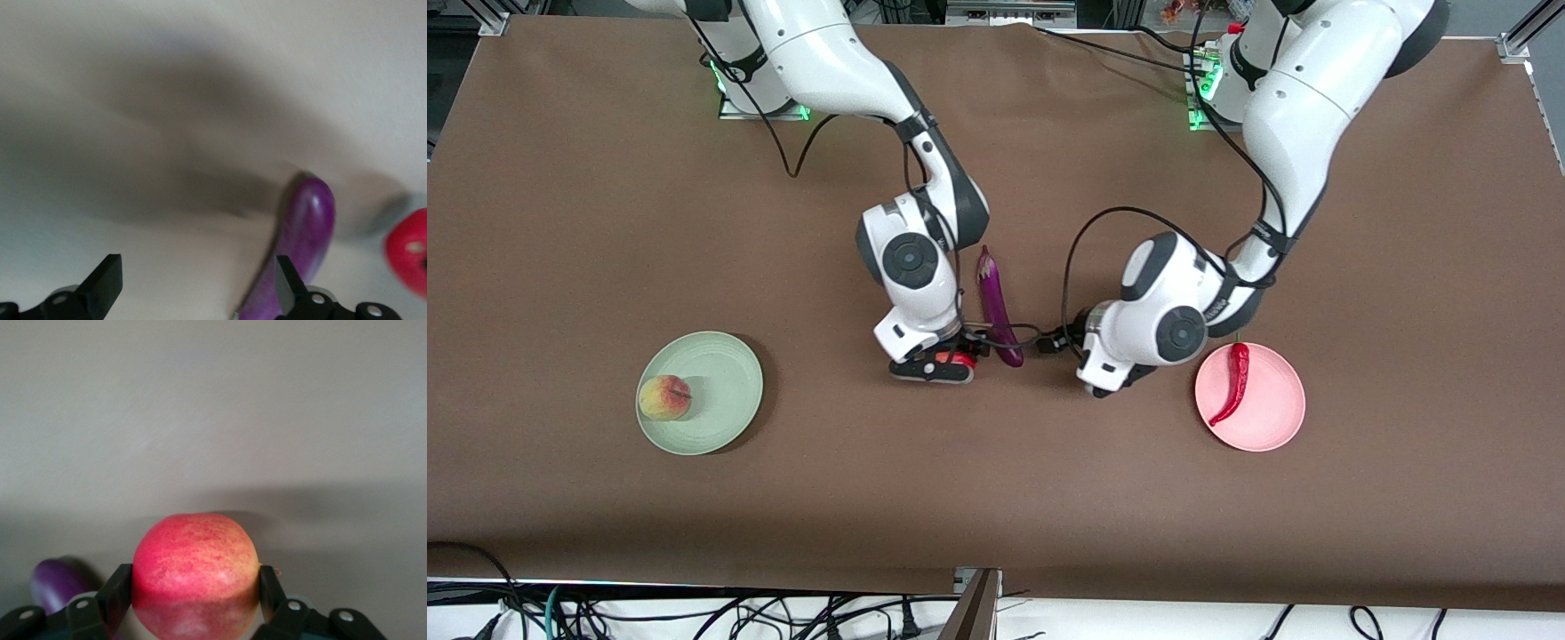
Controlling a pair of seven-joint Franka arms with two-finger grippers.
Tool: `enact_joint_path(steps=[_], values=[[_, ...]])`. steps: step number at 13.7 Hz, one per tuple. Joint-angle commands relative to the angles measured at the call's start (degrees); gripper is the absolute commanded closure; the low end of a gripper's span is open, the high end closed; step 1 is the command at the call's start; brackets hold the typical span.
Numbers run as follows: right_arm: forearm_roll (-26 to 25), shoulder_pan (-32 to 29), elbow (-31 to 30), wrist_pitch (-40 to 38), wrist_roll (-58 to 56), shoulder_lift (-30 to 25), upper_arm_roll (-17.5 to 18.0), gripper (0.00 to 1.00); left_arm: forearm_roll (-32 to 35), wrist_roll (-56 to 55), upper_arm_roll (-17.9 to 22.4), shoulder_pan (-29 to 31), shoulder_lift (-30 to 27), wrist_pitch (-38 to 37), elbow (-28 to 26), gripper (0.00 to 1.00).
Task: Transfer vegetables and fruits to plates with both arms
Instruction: 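Carry the pomegranate to the green plate while the left gripper grasps the eggplant, then release the pomegranate on the green plate while the left gripper carries the eggplant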
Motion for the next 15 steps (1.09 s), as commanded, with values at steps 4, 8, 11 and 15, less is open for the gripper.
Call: enact_joint_path(steps=[4, 8, 11, 15], values=[[0.0, -9.3, -0.3, -13.9, -28.9, -5.4, -6.9, 0.81, -0.4, -7.6, 0.3, -3.9, -0.8, 4.4, -1.0, 0.00], [-0.3, -13.8, -1.0, -14.9, -42.4, -4.8, -11.5, 0.81, -0.4, -11.1, 0.9, -6.7, -0.6, 7.1, -1.0, 0.00], [-0.6, -19.2, -1.0, -14.0, -50.3, -3.1, -11.4, 0.81, -0.4, -11.5, 0.9, -8.1, -0.1, 8.5, -1.0, 0.00], [-0.6, -20.4, -1.4, -11.8, -51.0, -1.3, -11.3, 0.81, 4.0, -14.2, 1.0, -10.5, 1.4, 10.0, -1.2, 0.00]])
